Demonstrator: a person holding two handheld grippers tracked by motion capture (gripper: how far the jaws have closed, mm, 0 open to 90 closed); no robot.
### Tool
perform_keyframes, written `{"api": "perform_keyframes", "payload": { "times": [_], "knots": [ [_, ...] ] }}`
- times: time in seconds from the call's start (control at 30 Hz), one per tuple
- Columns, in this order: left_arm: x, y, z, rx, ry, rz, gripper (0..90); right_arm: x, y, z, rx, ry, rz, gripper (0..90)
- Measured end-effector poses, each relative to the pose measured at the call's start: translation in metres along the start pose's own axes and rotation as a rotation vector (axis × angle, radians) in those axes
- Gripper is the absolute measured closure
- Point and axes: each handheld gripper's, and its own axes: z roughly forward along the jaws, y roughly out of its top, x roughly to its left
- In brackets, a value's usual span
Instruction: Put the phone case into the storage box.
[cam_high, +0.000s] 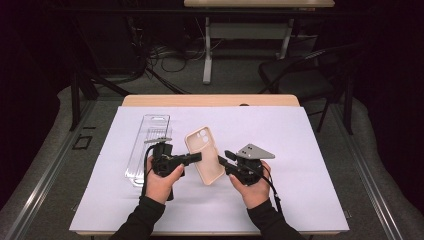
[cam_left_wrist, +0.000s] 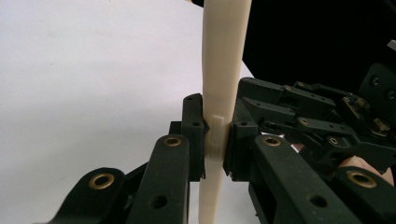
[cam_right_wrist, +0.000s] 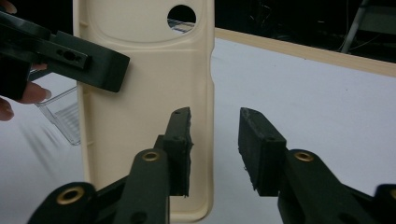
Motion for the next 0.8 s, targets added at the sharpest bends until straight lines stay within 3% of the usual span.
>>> {"api": "perform_keyframes", "payload": {
  "times": [0.23, 0.43, 0.8],
  "knots": [
    [0.003, 0.003, -0.004, -0.01, 0.006, 0.017, 81.1, 0.0, 0.003, 0.0, 0.001, 0.006, -0.011, 54.4],
    [0.003, 0.006, -0.008, -0.009, 0.041, 0.085, 81.0, -0.001, 0.005, -0.002, -0.001, 0.003, -0.016, 52.2],
    [0.001, 0.009, -0.011, 0.003, 0.069, 0.148, 80.9, -0.002, 0.005, -0.003, 0.01, 0.009, -0.021, 51.7]
  ]
}}
